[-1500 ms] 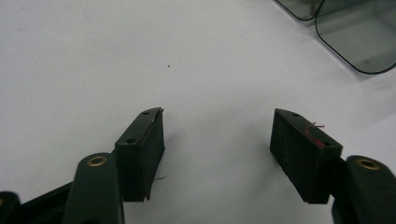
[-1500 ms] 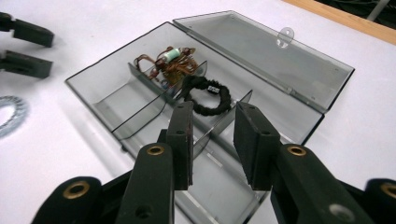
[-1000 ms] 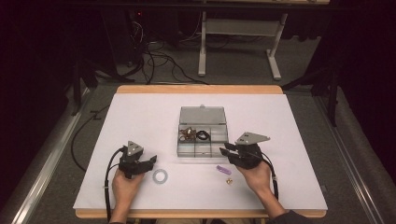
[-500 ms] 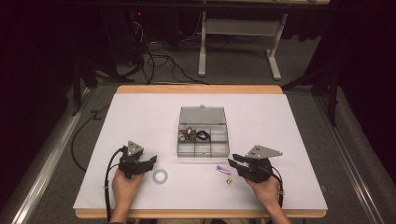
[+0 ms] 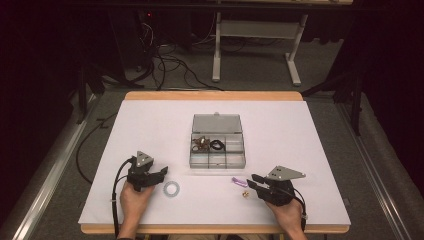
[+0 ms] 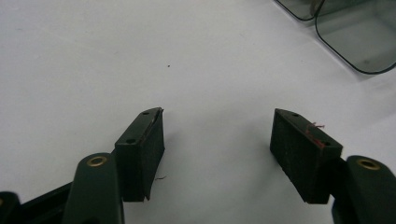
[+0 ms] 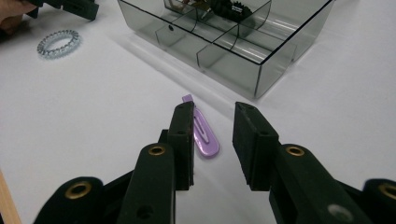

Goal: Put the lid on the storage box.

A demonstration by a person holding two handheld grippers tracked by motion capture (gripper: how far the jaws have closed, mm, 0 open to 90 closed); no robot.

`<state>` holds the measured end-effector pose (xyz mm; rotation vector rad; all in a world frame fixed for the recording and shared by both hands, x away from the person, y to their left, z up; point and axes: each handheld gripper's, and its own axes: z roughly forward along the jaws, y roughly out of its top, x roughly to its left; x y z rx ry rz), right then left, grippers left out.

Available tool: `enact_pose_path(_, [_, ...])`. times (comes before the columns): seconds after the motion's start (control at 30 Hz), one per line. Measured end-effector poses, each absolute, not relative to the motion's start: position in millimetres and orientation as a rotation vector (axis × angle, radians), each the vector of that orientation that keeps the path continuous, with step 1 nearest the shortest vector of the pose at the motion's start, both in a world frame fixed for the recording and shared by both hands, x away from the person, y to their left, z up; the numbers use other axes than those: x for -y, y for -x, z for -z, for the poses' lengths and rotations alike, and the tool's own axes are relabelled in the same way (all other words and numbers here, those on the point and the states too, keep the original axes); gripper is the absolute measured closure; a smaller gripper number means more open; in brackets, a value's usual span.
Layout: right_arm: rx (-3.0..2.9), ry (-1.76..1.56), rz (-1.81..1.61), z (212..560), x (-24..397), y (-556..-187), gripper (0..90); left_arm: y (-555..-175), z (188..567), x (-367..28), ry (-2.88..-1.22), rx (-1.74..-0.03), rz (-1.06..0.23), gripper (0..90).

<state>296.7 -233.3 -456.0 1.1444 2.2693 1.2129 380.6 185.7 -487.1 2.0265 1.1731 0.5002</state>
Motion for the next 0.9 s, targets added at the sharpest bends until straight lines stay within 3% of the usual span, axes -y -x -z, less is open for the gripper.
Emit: enact_pose_path(0.9, [-2.334,-1.187,-1.177,479.2,227.5,-289.0,69.4,-380.5,487.1,-185.7,-2.027,-1.173,-0.501,35.4])
